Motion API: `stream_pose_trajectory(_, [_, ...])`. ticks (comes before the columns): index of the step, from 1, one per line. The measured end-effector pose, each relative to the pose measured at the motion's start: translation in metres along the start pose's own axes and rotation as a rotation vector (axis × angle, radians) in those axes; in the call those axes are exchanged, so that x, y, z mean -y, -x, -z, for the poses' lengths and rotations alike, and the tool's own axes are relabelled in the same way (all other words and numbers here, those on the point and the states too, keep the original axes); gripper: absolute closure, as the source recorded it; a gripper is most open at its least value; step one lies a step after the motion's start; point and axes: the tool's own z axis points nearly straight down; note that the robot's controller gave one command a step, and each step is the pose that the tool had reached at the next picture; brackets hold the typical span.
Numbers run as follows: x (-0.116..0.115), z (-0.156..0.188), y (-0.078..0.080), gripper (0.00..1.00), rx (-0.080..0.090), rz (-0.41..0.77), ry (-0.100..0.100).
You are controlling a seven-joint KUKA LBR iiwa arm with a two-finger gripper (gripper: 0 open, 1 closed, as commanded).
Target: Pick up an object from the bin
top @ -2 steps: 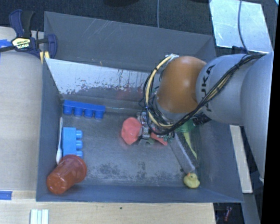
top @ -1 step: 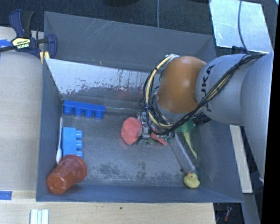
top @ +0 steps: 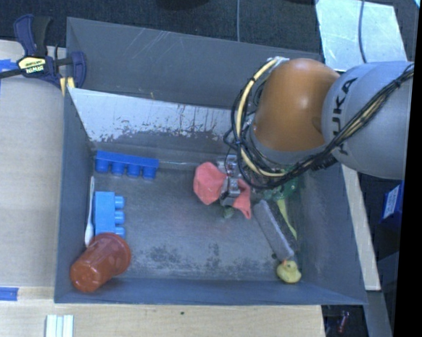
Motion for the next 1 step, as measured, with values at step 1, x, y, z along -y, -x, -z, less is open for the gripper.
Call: stream_pose_trajectory(1, [-0.0179,0.0778,0.0179,1.00,-0.002,-0.042,0.001])
